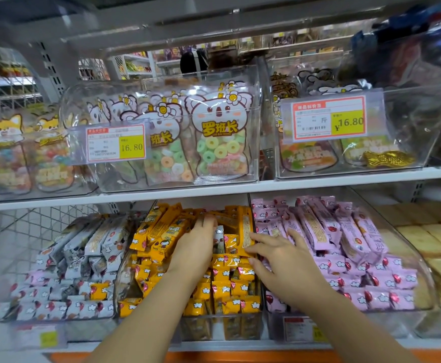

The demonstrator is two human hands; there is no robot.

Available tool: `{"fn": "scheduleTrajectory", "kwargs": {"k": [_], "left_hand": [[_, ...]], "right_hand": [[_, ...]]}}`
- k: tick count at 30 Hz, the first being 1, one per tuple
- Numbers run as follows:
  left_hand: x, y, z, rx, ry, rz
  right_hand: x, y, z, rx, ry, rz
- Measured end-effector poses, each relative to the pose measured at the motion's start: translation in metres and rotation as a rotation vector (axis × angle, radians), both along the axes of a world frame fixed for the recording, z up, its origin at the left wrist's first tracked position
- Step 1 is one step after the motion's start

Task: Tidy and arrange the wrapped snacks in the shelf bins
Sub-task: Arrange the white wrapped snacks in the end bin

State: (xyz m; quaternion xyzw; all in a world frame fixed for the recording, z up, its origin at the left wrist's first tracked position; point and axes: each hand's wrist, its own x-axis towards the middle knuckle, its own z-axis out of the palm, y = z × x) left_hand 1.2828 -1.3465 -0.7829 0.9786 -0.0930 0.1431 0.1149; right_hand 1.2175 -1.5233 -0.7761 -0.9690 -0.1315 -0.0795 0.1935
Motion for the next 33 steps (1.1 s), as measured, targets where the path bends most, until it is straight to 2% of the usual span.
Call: {"fn": "scheduleTrajectory", "kwargs": {"k": [5,9,14,17,21,26,33], "left_hand": [[-0.013,0.008,-0.006,-0.106,-0.290,-0.104],[-0.017,0.008,-0.005,-0.379,-0.160,-0.044],[-0.034,0.014,0.002,-0.625,-0.281,-0.135],[-0.046,0.019,0.010,-0.791,-0.321,-0.186],[-0.068,0.029,0.018,-0.884,-0.327,-0.177],[-0.095,0.051,0.021,-1.060,-0.336,-0.104],[-0.112,0.105,0.024,-1.168,-0.401,0.045]], "right_hand": [[0.002,0.001,-0.002,-0.008,-0.016,0.011],[0.001,0.002,-0.001,-0.016,-0.029,0.005],[-0.002,0.002,0.002,-0.035,-0.051,-0.015],[-0.005,0.009,0.002,-0.002,-0.159,-0.054],[-0.010,0.029,0.007,0.108,-0.256,-0.032],[-0.021,0.069,0.017,0.373,-0.162,0.141],[-0.028,0.133,0.020,0.421,-0.155,0.238]]}}
